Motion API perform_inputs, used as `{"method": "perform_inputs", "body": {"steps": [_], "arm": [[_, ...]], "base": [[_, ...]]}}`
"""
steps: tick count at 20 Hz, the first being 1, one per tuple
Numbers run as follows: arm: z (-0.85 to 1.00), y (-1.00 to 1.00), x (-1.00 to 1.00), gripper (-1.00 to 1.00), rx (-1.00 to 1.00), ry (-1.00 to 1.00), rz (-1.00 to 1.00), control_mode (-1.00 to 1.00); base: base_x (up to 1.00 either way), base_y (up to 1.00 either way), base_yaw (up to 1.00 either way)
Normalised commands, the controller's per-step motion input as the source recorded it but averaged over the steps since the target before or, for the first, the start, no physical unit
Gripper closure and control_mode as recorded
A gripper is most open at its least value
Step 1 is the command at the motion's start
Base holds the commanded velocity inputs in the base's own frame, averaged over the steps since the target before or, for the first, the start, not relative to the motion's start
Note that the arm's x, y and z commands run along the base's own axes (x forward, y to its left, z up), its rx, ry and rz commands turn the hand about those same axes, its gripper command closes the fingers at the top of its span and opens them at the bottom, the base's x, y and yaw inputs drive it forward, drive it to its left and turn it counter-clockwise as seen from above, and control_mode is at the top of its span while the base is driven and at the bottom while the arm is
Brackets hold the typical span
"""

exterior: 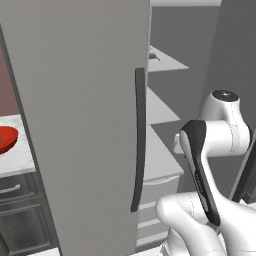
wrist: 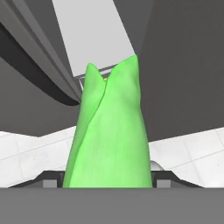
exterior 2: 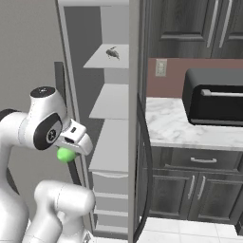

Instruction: Take the fish, corn, and steak from the freezer and place them in the bowl on the counter.

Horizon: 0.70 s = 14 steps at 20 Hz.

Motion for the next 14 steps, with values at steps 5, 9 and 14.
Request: {"method": "perform_inputs", "body": {"steps": [5,9,14], "arm": [[0.0,0.0,-0.01,1.0,0.0,0.0,0.0,-1.0],[0.0,0.0,-0.05,1.0,0.0,0.0,0.0,1.0],[0.0,0.0,0.0,1.0,0.0,0.0,0.0,1.0]], "base": [[0.0,0.0,0.0],[-0.24,0.05,0.0],[-0.63,0.38,0.01]]}}
